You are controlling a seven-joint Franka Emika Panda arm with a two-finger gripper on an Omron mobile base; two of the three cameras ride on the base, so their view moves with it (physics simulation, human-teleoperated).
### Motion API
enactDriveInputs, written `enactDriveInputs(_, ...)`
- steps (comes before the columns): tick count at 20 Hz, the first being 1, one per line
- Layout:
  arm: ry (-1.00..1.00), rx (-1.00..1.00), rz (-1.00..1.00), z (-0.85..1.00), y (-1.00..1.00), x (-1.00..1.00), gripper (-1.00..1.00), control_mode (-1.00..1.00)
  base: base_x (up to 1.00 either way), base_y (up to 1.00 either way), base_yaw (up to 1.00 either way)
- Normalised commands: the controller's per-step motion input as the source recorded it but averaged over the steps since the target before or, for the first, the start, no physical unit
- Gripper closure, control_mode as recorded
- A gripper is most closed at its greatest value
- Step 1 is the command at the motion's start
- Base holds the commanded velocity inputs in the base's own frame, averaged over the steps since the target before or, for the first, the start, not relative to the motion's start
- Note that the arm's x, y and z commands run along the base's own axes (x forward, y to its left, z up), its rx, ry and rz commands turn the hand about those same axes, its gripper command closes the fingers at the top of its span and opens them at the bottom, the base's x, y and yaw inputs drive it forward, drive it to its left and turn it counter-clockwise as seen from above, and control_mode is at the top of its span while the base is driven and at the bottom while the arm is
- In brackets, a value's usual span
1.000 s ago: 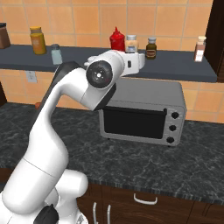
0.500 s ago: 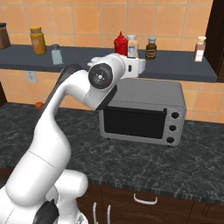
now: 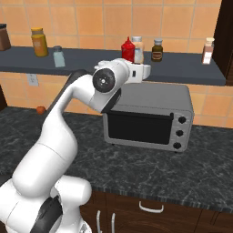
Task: Put the shaker and condiment bottle from the counter next to their counterparts in the cabinet.
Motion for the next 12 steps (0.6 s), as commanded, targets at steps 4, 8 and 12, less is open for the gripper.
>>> enactDriveInputs(4,0.00,0.01,-0.02,0.00,0.00,0.28,1.00,-1.00,0.00,0.00,0.00)
enactDriveInputs(8,0.00,0.01,-0.02,0.00,-0.03,0.25,1.00,-1.00,0.00,0.00,0.00)
enactDriveInputs(12,0.00,0.01,0.00,0.00,-0.07,0.14,1.00,-1.00,0.00,0.00,0.00)
